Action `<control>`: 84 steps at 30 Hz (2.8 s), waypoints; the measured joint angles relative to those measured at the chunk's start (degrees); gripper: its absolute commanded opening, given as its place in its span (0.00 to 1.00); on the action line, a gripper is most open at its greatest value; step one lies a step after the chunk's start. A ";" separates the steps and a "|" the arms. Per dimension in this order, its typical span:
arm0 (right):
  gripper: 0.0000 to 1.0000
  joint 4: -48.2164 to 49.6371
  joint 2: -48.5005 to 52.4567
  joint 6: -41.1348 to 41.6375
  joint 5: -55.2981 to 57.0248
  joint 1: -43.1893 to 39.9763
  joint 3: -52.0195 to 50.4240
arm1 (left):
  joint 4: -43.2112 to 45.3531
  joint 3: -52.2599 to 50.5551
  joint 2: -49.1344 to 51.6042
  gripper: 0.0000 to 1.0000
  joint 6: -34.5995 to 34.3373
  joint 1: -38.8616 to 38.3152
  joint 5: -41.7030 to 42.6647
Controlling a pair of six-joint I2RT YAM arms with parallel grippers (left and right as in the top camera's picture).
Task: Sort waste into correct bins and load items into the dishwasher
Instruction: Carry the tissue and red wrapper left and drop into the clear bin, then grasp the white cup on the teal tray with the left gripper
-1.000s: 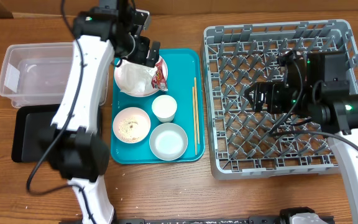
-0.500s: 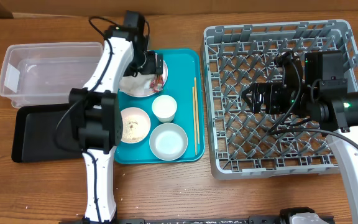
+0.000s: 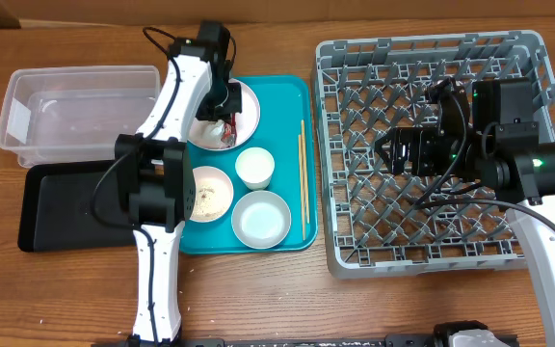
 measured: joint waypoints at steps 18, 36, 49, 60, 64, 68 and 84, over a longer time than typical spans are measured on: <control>0.96 0.07 0.00 0.00 -0.02 0.00 0.00 | -27.71 42.45 -0.66 0.10 -0.96 13.90 -3.56; 0.97 0.28 0.00 -0.02 0.00 0.00 0.00 | -20.59 26.23 0.31 0.94 -3.08 25.75 -4.46; 1.00 -0.92 0.00 -0.02 -0.37 0.00 0.00 | -27.63 28.50 -17.86 0.95 2.75 20.11 2.40; 1.00 -1.36 0.00 0.00 -0.39 0.00 0.00 | -24.98 -4.63 -34.86 0.93 5.35 6.56 4.55; 1.00 -1.22 0.00 -0.02 -0.44 0.00 0.00 | -14.58 -17.35 -33.75 0.93 6.95 0.85 4.52; 1.00 -1.20 0.00 -0.04 -0.42 0.00 0.00 | -4.04 -26.08 -33.22 0.87 7.96 -2.62 4.55; 1.00 -1.36 0.00 -0.02 -0.39 0.00 0.00 | 15.76 -44.52 -32.79 0.50 11.52 -3.69 5.25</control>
